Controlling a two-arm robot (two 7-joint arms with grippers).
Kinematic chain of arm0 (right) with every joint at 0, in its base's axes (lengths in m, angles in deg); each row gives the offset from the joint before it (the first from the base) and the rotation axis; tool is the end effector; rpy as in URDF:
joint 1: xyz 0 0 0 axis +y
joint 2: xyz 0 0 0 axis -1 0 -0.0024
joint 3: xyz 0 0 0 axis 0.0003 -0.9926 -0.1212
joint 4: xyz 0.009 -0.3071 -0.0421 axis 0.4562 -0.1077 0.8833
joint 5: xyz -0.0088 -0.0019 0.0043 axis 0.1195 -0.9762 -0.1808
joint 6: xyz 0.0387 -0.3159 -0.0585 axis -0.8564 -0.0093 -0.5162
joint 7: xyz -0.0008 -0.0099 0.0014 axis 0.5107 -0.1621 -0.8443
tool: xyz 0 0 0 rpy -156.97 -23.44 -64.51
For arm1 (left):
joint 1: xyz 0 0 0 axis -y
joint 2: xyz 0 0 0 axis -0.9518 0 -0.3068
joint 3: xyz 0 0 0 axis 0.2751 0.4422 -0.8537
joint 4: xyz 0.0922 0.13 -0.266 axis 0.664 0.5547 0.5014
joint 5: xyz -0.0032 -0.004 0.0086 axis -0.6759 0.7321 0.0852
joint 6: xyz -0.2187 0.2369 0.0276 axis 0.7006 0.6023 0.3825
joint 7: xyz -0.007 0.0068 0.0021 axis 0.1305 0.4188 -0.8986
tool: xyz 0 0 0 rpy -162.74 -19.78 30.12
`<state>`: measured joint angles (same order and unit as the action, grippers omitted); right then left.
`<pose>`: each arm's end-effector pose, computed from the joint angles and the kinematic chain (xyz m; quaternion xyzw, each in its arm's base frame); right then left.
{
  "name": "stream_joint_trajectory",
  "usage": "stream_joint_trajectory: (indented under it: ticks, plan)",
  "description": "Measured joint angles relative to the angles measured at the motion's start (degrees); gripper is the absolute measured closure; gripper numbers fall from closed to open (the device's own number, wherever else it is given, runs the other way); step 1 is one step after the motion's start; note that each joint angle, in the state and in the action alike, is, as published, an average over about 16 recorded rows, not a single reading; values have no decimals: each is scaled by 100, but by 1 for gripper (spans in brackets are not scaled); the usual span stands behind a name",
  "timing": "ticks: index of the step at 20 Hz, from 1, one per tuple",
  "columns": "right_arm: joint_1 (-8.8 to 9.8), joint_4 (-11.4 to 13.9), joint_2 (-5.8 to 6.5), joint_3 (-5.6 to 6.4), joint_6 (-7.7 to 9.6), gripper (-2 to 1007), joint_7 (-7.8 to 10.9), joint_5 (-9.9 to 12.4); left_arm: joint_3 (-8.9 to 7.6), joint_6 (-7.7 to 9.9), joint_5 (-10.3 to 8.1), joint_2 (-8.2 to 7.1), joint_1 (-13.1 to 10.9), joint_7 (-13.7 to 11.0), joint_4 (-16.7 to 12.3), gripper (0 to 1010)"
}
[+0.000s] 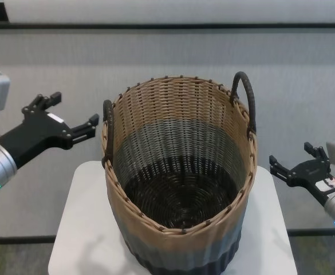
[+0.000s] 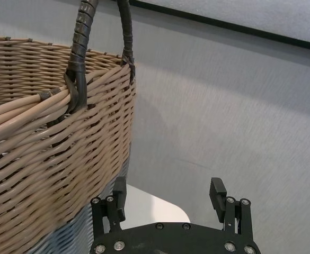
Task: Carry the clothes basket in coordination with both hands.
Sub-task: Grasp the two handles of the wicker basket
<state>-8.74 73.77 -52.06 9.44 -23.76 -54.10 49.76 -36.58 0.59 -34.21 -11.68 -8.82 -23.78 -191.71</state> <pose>0.3755 -0.1010 -0.3155 -0.1233 -0.0638 -0.5999 0.7879 0.3558 0.0729 -0.1838 0.0558 -0.1015 0.4741 0.8728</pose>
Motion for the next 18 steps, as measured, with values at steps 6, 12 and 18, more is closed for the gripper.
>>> stream_joint_trajectory:
  ticks: [6, 12, 18]
  plan:
    - [-19, -55, -64, 71, 93, 5, 109, 31, 41, 656, -218, 74, 113, -156, -139, 10]
    - [-25, -94, -120, 139, 147, 5, 196, 28, 98, 1421, -500, 249, 323, -167, -87, 10]
    - [-21, -119, -176, 208, 188, 5, 258, 2, 160, 2072, -837, 522, 606, -50, 102, 10]
